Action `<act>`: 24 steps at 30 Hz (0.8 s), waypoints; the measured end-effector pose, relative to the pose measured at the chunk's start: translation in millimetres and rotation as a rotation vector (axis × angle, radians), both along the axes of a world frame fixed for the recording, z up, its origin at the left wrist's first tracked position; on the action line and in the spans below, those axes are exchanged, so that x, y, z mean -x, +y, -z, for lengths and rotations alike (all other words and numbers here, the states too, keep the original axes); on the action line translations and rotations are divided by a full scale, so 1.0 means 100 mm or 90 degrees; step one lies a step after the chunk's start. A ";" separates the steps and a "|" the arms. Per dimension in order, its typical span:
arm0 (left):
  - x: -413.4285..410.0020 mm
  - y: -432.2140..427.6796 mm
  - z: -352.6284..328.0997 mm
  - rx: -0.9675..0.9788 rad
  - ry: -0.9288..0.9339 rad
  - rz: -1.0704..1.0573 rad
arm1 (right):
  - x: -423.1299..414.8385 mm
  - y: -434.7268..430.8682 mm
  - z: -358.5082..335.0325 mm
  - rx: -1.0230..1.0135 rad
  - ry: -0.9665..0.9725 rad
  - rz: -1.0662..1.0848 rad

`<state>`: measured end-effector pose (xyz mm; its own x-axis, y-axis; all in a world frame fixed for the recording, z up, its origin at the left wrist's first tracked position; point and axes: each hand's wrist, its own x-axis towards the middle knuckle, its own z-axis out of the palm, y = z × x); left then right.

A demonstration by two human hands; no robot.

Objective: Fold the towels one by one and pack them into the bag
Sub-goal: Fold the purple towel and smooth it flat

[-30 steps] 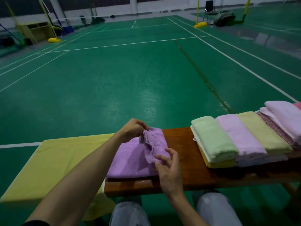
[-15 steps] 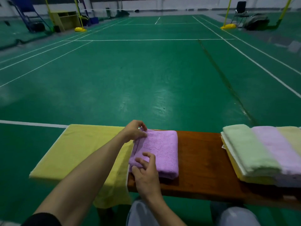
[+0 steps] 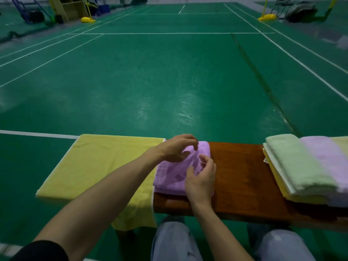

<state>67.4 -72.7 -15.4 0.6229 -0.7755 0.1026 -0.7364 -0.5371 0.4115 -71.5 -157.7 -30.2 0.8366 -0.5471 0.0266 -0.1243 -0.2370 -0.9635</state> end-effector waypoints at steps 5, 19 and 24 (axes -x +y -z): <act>-0.01 -0.04 0.16 -0.131 -0.007 0.066 | -0.01 -0.01 0.25 0.123 0.056 -0.019; 0.41 -0.06 0.14 -0.292 -0.207 -0.017 | -0.46 -1.58 -0.01 0.663 0.292 -0.481; 0.38 -0.13 0.14 -0.204 -0.168 0.001 | -0.35 -1.41 0.08 0.688 0.215 -0.530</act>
